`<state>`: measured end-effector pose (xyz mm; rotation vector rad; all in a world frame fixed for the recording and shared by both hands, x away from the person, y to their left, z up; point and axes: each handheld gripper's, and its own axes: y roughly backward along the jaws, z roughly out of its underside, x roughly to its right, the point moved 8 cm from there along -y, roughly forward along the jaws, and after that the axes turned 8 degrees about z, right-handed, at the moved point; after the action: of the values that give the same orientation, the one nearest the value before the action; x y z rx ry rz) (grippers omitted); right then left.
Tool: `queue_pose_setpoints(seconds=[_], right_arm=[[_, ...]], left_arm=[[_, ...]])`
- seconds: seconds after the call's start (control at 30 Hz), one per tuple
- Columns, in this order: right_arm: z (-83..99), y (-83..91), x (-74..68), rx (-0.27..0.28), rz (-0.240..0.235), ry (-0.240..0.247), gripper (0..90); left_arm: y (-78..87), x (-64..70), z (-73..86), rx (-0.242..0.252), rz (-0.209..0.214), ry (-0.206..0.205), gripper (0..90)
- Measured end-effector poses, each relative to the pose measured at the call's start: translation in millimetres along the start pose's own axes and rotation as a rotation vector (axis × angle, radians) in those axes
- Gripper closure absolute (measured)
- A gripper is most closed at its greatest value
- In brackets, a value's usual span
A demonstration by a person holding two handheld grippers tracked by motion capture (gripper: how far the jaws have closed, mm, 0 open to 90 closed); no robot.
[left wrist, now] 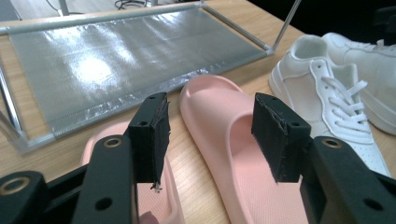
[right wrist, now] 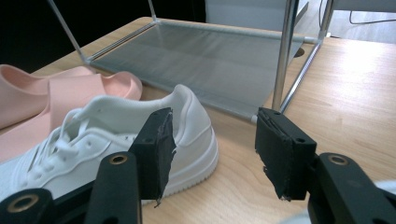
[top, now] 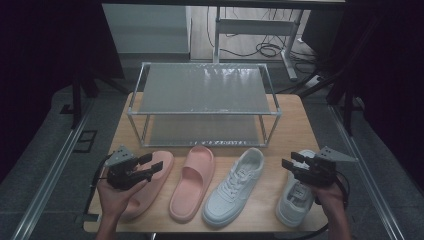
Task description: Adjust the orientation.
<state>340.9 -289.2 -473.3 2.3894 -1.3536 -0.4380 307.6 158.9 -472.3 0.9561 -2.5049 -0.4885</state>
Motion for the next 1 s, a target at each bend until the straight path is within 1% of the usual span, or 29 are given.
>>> queue_pose_setpoints(seconds=[0.1,0.13,0.17,0.27,0.33,0.37,0.4,0.6,0.67,0.73,0.8,0.9,1.0], right_arm=[[4.7,8.9,5.7,-0.011,-0.016,0.01,46.4],[5.3,10.9,9.8,-0.015,-0.006,0.016,46.7],[5.2,12.7,12.7,-0.015,0.001,0.011,47.0],[2.7,19.5,16.9,-0.001,0.004,0.004,47.4],[0.9,22.6,19.0,0.009,0.013,0.002,48.2],[0.9,22.6,19.0,0.009,0.013,0.002,48.2],[0.1,22.9,19.4,0.014,0.012,-0.002,48.8],[3.5,15.1,11.3,-0.007,-0.017,0.007,49.8],[3.3,12.1,8.0,-0.01,-0.014,0.011,49.9],[2.2,9.7,4.2,-0.014,-0.017,0.019,49.8],[2.0,9.1,0.8,-0.015,-0.025,0.022,49.8],[4.0,9.8,-1.7,-0.021,-0.032,0.019,49.8],[6.5,11.6,-1.2,-0.03,-0.018,0.016,49.8]], left_arm=[[1.0,0.7,2.3,-0.015,-0.002,-0.004,46.8],[1.5,0.3,2.7,-0.017,-0.005,-0.003,46.8],[1.6,-0.1,2.7,-0.019,-0.006,-0.004,46.8],[-0.6,0.1,2.4,-0.02,0.004,-0.004,47.2],[-3.2,-0.6,3.2,-0.032,0.004,-0.006,48.8],[-3.2,-0.6,3.2,-0.032,0.004,-0.006,50.6],[-4.2,-0.9,4.4,-0.039,-0.007,-0.01,54.1],[-5.4,4.7,7.0,-0.037,-0.01,-0.014,71.9],[-6.5,6.7,7.7,-0.037,-0.007,-0.018,78.2],[-6.7,6.6,8.5,-0.039,-0.016,-0.02,83.8],[-7.7,8.3,8.9,-0.04,-0.008,-0.019,87.3],[-13.6,11.3,10.2,-0.053,0.012,-0.012,89.8],[-20.1,12.9,13.7,-0.081,0.015,-0.016,89.9]])
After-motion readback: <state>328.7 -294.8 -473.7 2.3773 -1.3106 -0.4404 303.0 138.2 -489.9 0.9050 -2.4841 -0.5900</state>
